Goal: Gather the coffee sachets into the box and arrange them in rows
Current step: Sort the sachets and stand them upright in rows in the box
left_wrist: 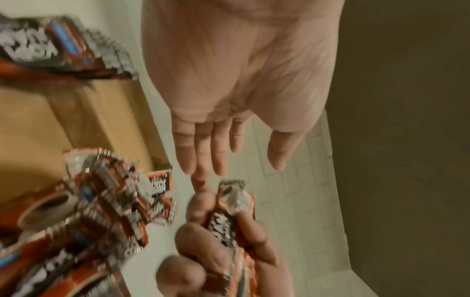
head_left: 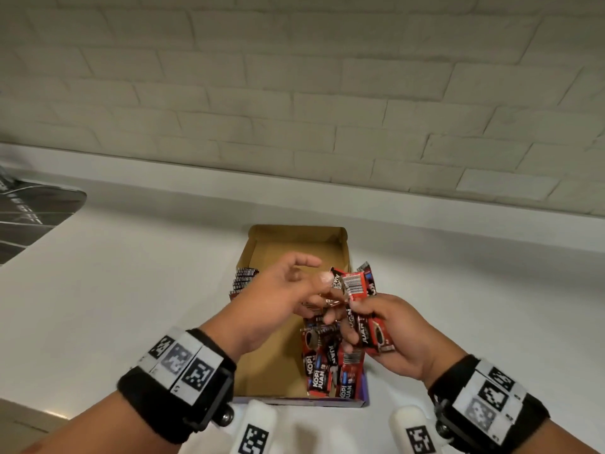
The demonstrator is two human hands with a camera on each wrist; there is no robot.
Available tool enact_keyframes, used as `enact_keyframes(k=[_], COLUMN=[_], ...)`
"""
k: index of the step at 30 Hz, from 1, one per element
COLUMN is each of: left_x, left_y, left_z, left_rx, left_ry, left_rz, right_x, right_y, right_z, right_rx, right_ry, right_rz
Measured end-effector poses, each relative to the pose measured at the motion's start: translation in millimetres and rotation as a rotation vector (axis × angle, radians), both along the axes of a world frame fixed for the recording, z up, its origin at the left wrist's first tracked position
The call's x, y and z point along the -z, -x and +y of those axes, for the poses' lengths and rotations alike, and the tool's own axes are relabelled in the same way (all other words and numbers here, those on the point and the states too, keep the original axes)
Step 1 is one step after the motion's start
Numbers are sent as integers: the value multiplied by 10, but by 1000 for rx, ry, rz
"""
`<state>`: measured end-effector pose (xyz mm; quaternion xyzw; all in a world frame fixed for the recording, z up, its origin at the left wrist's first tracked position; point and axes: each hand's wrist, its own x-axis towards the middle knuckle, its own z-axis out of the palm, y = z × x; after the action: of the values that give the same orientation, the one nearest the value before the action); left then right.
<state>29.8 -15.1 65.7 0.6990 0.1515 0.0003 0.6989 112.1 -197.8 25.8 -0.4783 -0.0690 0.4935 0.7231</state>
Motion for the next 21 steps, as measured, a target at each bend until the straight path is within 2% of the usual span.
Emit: enact_keyframes(k=[2,4,9,12,17,19,21], left_x=[-7,0,0,63,119,145,144], left_y=[39,65,134,141,147,155,189], left_z=[91,137,69,39,145,215,304], left_rx=[-82,-109,63,80,52,-44,-127], left_ry=[-135,-188,-172,-212,-539,-534,-418], left_rz=[-32,-54,-67,-82,-167,-124,-57], right_x=[15,30,16,3,-19,6,4], right_y=[-38,-50,8,54,121,96,62], right_z=[-41,-45,101,165,222,223,204], right_rx=[-75,-128,-119,-91,-167,-140,-86], right_ry=[-117,-153,-169,-116,-29,-47,-37], right_rz=[106,101,108,103,72,73,30])
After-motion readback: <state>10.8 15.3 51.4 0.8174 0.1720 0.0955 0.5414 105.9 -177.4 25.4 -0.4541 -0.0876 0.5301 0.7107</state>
